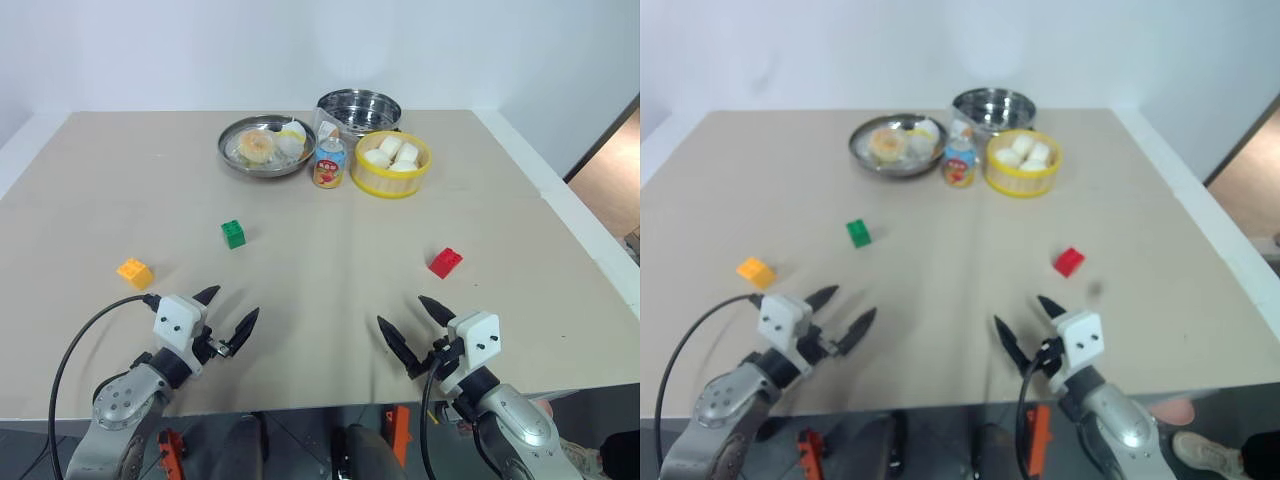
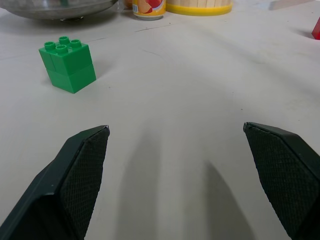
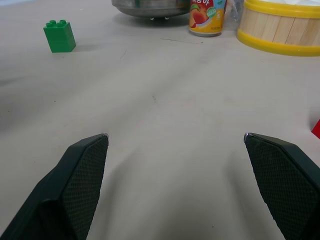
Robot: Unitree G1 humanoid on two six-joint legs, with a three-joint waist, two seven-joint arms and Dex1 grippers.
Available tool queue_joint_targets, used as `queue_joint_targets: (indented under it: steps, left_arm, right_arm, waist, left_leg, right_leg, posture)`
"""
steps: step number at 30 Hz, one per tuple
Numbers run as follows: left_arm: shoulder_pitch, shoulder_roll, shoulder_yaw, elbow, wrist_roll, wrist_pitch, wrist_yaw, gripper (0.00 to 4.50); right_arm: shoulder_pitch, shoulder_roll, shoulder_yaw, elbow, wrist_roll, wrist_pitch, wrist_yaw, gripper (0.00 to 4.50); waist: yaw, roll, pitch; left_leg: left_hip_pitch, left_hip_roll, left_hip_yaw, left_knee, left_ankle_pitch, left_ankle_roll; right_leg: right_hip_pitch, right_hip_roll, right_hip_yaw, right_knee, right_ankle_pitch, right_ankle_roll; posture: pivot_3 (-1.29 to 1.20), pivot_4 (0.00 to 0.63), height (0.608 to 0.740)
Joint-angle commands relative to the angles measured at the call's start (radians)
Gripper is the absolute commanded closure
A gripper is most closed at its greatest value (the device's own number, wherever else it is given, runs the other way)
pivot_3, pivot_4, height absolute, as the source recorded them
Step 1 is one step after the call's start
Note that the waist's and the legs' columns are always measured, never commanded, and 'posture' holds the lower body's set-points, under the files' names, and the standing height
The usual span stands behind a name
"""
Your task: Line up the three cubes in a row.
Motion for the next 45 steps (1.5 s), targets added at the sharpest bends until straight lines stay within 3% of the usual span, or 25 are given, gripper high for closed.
queue_joint_targets:
  steps: [1, 25, 30, 36, 45]
  left_arm:
    - [-0.006, 0.009, 0.002, -0.038, 0.000, -0.020, -0.009, 0.06]
    - [0.001, 0.018, -0.020, -0.038, -0.062, -0.068, -0.120, 0.06]
    - [0.001, 0.056, -0.038, -0.038, -0.067, -0.101, -0.198, 0.06]
    - [-0.052, 0.068, -0.040, -0.013, -0.076, -0.094, -0.219, 0.06]
    - [-0.073, 0.069, -0.056, -0.001, -0.075, -0.095, -0.228, 0.06]
  right_arm:
    - [-0.011, -0.002, -0.006, -0.054, 0.010, -0.002, -0.002, 0.00]
    - [-0.021, 0.012, -0.012, -0.036, 0.005, -0.009, -0.012, 0.00]
    - [-0.100, 0.052, -0.041, -0.058, -0.051, 0.050, -0.143, 0.00]
    - [-0.260, 0.089, -0.038, -0.095, -0.104, 0.283, -0.306, 0.00]
    - [-0.356, 0.162, -0.037, -0.052, -0.214, 0.431, -0.466, 0.00]
  waist:
    - [0.000, 0.000, 0.000]
    - [0.000, 0.000, 0.000]
    - [-0.001, 0.001, 0.000]
    - [-0.001, 0.001, 0.000]
    - [0.003, 0.002, -0.001]
  left_leg:
    - [0.000, 0.000, 0.000, 0.000, 0.000, 0.000]
    - [0.000, 0.000, 0.000, 0.000, 0.000, 0.000]
    - [0.000, 0.000, 0.000, 0.000, 0.000, 0.000]
    - [0.000, 0.000, 0.000, 0.000, 0.000, 0.000]
    - [0.000, 0.000, 0.002, -0.001, -0.001, 0.000]
  right_leg:
    - [0.000, 0.000, 0.000, 0.000, 0.000, 0.000]
    - [0.000, 0.000, 0.000, 0.000, 0.000, 0.000]
    - [-0.001, 0.000, 0.000, 0.000, 0.000, 0.000]
    - [-0.003, -0.001, -0.002, 0.000, 0.000, 0.000]
    - [-0.002, -0.001, -0.001, 0.000, 0.001, -0.001]
  posture:
    - [0.00, 0.150, 0.740]
    - [0.00, 0.150, 0.740]
    - [0.00, 0.150, 0.740]
    - [0.00, 0.150, 0.740]
    - [0.00, 0.150, 0.740]
